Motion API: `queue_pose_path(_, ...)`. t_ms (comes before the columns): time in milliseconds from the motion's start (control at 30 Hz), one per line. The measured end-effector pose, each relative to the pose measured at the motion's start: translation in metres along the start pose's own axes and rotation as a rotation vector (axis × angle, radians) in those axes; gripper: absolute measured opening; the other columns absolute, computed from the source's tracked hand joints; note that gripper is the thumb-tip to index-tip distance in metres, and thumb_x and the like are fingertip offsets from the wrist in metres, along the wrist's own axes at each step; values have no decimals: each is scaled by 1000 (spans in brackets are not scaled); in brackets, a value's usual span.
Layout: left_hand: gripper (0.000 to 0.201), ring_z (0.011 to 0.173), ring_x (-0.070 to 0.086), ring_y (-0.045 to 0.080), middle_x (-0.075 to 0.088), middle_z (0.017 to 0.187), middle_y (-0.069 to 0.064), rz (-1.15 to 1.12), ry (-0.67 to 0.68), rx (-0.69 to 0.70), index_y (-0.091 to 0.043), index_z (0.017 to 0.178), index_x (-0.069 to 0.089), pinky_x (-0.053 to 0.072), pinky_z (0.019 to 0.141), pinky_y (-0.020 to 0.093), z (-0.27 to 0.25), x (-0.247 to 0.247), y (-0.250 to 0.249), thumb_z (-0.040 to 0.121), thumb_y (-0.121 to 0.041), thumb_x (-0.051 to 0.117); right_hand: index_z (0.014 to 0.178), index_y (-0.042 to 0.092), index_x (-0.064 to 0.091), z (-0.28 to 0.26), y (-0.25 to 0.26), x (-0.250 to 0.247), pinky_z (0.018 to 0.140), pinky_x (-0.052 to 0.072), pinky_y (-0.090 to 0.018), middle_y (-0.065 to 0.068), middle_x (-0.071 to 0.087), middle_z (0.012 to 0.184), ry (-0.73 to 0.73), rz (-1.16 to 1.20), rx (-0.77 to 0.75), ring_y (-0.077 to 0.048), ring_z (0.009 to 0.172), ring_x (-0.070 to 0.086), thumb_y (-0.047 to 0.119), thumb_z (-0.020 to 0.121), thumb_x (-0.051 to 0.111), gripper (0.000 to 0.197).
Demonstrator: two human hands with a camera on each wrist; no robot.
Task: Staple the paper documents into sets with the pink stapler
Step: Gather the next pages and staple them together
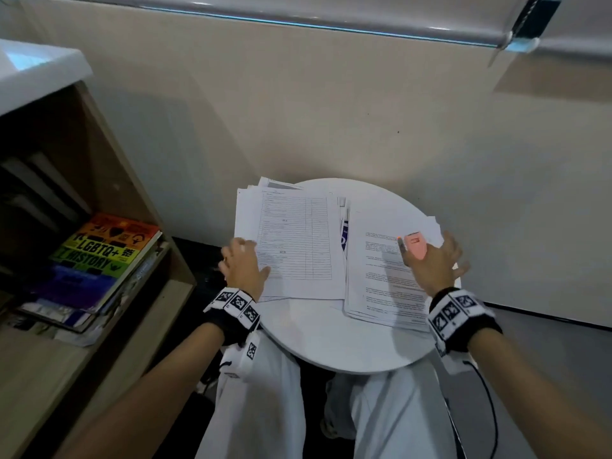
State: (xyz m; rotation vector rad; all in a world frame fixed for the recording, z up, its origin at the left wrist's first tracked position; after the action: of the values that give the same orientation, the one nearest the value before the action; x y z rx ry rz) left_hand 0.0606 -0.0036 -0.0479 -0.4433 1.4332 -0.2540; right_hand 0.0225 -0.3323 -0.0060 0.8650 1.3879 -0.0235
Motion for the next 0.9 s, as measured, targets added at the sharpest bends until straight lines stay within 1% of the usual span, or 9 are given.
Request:
queue_pose_path(67, 55, 125, 36, 22, 39, 137, 0, -106, 126, 306, -16, 128, 49, 33, 103, 39, -4, 7, -1, 80, -29, 71, 81, 14, 65, -26, 1, -1, 96, 39, -46, -16, 61, 117, 163, 171, -47, -28, 103, 56, 53, 79, 63, 38)
queue_pose_path(100, 59, 127, 37, 18, 40, 139, -3, -117, 248, 414, -17, 131, 47, 33, 105, 38, -7, 10, -2, 80, -36, 70, 76, 14, 63, -38, -2, 3, 78, 46, -41, -14, 66, 93, 286, 263, -26, -26, 79, 59, 46, 74, 67, 32)
queue_pose_path(167, 75, 135, 33, 16, 35, 147, -4, -29, 445, 525, -18, 139, 41, 29, 113, 36, -13, 15, -8, 77, -51, 68, 73, 9, 64, -56, -8, 11, 63, 43, -34, -9, 64, 71, 426, 257, -25, -21, 59, 53, 33, 75, 70, 25)
queue_pose_path(333, 73, 130, 39, 22, 42, 142, 6, 89, 514, 576, -8, 138, 41, 31, 106, 28, -14, 6, -27, 81, -45, 67, 93, 5, 60, -72, -12, 23, 66, 38, -29, -9, 64, 82, 384, 85, -132, -26, 76, 58, 39, 85, 66, 36)
queue_pose_path(500, 37, 99, 52, 26, 60, 109, 13, 112, 609, 583, 0, 111, 58, 41, 82, 33, -11, -7, -36, 94, -33, 54, 68, 12, 58, -66, -17, 16, 55, 36, -25, -4, 58, 62, 452, 255, -38, -18, 54, 48, 27, 82, 70, 24)
queue_pose_path(600, 25, 72, 46, 22, 53, 79, 10, 120, 514, 582, -5, 82, 48, 33, 64, 31, -12, -12, -35, 100, -19, 39, 70, 8, 56, -67, -18, 10, 43, 34, -19, -2, 53, 58, 476, 384, 25, -11, 42, 43, 20, 86, 66, 22)
queue_pose_path(733, 22, 67, 54, 35, 47, 75, 13, 98, 331, 440, -10, 80, 30, 44, 60, 42, -13, -25, -27, 92, 3, 42, 79, 6, 58, -61, -20, 4, 49, 41, -19, -5, 57, 67, 512, 415, 66, -18, 57, 50, 16, 88, 61, 14)
queue_pose_path(800, 24, 71, 58, 43, 47, 71, 14, 31, 268, 420, -11, 80, 28, 48, 65, 49, -29, -39, -31, 94, 3, 41, 82, 7, 59, -58, -23, 3, 56, 43, -25, -8, 58, 74, 531, 433, 108, -23, 65, 53, 19, 88, 61, 14)
queue_pose_path(900, 17, 71, 60, 36, 52, 71, 15, 7, 246, 550, -10, 82, 36, 47, 66, 47, -76, -64, -44, 99, -11, 35, 85, 6, 62, -54, -25, 2, 61, 46, -29, -10, 60, 79, 556, 426, 127, -23, 68, 56, 21, 88, 61, 15)
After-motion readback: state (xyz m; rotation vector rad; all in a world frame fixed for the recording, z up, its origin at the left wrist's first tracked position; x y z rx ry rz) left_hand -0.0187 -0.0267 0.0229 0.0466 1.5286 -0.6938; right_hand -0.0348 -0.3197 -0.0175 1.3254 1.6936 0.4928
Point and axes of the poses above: each hand's wrist, its own z-axis towards the middle knuckle, its own x-axis out of the palm, y = z × x, the point moved 1 cm from there along z, towards the middle knuckle
